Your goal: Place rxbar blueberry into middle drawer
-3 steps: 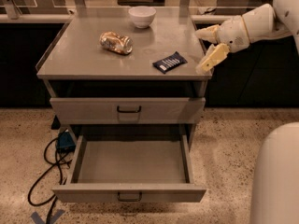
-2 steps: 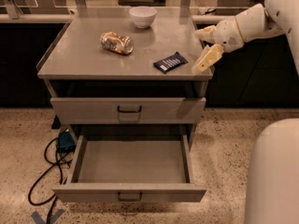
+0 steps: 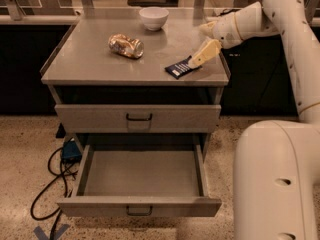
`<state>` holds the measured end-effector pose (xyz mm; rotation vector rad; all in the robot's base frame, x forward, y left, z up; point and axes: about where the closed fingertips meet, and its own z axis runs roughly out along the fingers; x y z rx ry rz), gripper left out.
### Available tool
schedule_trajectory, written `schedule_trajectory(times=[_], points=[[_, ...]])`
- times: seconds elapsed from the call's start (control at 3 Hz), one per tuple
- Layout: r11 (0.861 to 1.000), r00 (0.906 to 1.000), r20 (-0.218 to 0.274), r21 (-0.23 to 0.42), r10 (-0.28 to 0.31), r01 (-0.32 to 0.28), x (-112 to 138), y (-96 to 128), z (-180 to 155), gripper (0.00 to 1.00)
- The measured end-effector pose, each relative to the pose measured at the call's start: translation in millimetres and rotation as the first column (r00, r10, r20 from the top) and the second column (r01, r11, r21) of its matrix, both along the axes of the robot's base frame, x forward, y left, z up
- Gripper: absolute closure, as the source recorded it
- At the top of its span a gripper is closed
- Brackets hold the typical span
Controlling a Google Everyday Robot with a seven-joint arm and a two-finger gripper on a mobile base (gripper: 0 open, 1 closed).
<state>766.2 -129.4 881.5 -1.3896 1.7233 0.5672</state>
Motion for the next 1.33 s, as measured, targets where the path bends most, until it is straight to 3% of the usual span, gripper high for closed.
schedule_trajectory(times=[0.33, 0.67, 1.33], points=[[0.989, 0.9962, -0.004, 0.122, 0.087, -0.086, 7.3, 34.6, 0.8, 0.00], [0.989, 0.9962, -0.005, 0.121, 0.087, -0.086, 7.5, 34.9, 0.2, 0.00], [0.992, 0.9921, -0.079, 0.089, 0.097, -0.090, 13.3, 49.9, -36.8, 0.00]])
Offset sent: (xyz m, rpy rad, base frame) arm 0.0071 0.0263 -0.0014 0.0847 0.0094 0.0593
